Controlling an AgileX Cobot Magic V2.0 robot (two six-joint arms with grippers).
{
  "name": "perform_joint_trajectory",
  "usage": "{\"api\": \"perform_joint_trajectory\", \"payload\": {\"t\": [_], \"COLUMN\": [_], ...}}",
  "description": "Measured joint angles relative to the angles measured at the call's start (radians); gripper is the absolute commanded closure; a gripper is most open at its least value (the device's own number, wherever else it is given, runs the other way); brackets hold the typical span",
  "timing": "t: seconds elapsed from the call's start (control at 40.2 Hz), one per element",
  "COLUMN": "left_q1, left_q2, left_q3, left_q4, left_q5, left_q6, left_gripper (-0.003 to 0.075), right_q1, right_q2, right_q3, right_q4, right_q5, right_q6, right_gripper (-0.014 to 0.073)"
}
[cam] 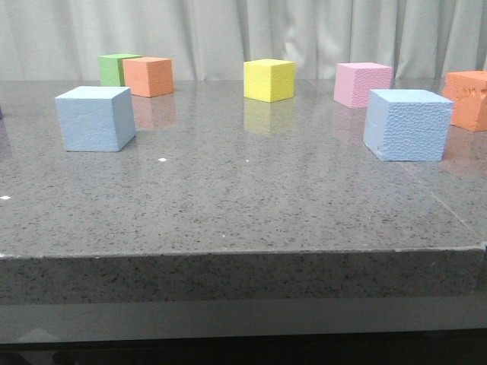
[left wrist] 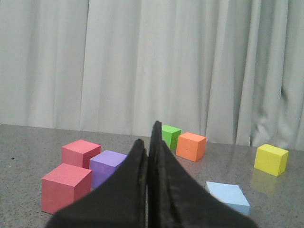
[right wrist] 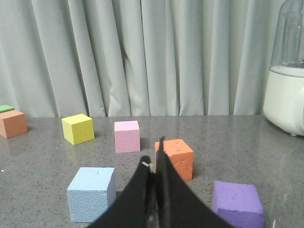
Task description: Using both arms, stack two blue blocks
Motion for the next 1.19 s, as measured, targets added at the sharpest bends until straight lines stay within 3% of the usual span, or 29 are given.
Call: {"api": "perform_joint_trajectory", "payload": {"t": [0.224,0.348,0.671,1.194], "left_q1": [0.0,0.0,0.0,0.0], "left_q2": [0.185,0.287,0.421,0.443], "left_q3": [-0.256,-0.327,-0.334,-0.334], "left_q4": [0.0,0.0,0.0,0.0], "left_q5": [0.268,0.345,0.376,0.377], "left_q6": [0.0,0.0,0.0,0.0], "left_gripper": [0.0741,0.0741,0.0741,0.074], "right_q1": [0.0,0.0,0.0,0.0], "right_q2": [0.208,0.324,0.526,0.551], "right_q3": [-0.23,-0.304,-0.32,-0.32], "right_q4": [-0.006,-0.006,-0.007,-0.008], "right_q5": [0.203,0.298,0.344,0.344], "right_q6": [-0.005,-0.005,-0.005,-0.006], "right_gripper": [0.066,0.066,0.066,0.066]}}
